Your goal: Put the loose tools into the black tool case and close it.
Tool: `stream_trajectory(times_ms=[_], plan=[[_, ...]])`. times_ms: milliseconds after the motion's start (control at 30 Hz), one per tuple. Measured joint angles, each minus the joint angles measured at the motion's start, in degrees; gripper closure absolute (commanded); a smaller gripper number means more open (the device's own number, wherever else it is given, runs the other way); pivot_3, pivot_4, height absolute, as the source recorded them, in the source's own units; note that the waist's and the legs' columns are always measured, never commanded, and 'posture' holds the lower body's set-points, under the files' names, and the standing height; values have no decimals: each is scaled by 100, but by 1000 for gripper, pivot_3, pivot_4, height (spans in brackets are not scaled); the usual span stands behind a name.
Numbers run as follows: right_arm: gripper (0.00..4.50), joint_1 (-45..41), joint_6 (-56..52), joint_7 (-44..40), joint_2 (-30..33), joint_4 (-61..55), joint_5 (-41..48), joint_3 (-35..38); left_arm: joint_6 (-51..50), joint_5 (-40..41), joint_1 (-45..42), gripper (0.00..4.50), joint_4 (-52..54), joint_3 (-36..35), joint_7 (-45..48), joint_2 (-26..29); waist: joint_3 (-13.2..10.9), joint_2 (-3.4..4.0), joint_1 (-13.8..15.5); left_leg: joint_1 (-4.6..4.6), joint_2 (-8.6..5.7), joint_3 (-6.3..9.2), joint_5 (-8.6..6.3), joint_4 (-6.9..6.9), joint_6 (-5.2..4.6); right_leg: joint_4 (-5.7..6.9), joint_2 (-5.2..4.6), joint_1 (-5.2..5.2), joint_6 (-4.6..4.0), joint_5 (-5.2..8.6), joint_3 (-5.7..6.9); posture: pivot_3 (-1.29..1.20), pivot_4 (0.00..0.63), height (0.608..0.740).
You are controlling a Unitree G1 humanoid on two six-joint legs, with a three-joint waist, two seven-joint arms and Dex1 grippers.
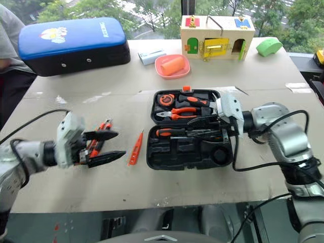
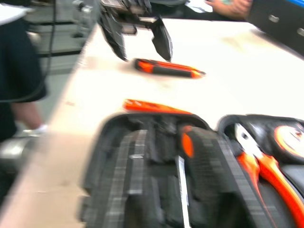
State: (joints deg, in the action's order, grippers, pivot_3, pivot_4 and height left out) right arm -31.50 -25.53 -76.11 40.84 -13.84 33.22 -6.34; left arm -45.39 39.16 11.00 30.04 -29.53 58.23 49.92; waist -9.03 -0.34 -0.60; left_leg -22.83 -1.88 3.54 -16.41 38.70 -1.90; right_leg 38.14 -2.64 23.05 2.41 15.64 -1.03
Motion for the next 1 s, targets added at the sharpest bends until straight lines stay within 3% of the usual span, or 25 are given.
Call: stream_trajectory(times_ms=[33, 67, 100, 133, 200, 400, 500, 600, 833, 1000], plan=[[1258, -13, -129, -3, 12, -95, 126, 17, -63, 78, 459, 0, 230, -455, -72, -175, 0, -2, 5, -2, 1, 0, -1, 0, -1, -6, 0, -1, -1, -1, 0, 0, 150, 735], [1031, -14, -180, -16, 43, -137, 182, 30, -90, 104, 726, 0, 348, -674, -93, -260, 1, -3, 7, 4, 0, -1, -1, 0, -1, -8, -2, -7, -1, -1, -1, 0, 150, 735], [435, -29, -274, -84, 101, -204, 303, 62, -106, 111, 1504, 0, 727, -1265, -152, -610, 0, -6, -1, 2, -1, -1, -2, -2, -3, -19, -5, -8, -1, -1, -1, 0, 150, 735], [22, -14, -300, -113, 183, -214, 332, 87, -134, 112, 1735, 0, 804, -1386, -167, -708, 3, -7, -2, 9, -4, -7, -4, -8, -6, -24, -11, -14, -1, -1, -5, 0, 150, 735], [22, -6, -325, -194, 270, -211, 380, 125, -201, 167, 2400, 0, 1146, -1873, -350, -1069, 4, -12, 40, 11, -4, 1, -5, -14, -7, -27, -13, -19, -3, 0, 7, 0, 150, 735], [22, 165, -278, -222, 347, -186, 372, 202, -437, 512, 2713, 0, 1760, -2068, -1027, -1324, 6, -9, 169, 15, -5, 9, -7, -15, -10, -24, -15, -25, -9, -3, 14, 0, 150, 735], [22, 245, -189, -204, 370, -153, 315, 247, -743, 609, 2445, 0, 2088, -1656, -1531, -1104, 8, -10, 143, 16, -6, 8, -3, -17, -4, -22, -13, -24, -8, -4, 13, 0, 150, 735], [22, 400, -144, -106, 381, -169, 269, 303, -1406, 619, 1434, 0, 2214, -836, -2554, -1022, 15, 6, 157, 18, -8, 10, -2, -20, -3, -18, -12, -24, -7, -5, 13, 0, 150, 735], [22, 867, -174, 335, 383, -627, 272, 484, -3763, 763, -1516, 0, 1476, 669, -4662, -1818, 20, -5, 126, 17, -10, 10, 3, -10, 5, -10, -1, -23, -4, -6, 10, 0, 150, 735], [22, 1039, -275, 775, 309, -964, 303, 535, -4294, 362, -2414, 0, 733, 1472, -4995, -1835, 21, -8, 135, 17, -8, 14, 8, -14, 14, -11, 4, -21, -5, -6, 11, 0, 150, 735]])
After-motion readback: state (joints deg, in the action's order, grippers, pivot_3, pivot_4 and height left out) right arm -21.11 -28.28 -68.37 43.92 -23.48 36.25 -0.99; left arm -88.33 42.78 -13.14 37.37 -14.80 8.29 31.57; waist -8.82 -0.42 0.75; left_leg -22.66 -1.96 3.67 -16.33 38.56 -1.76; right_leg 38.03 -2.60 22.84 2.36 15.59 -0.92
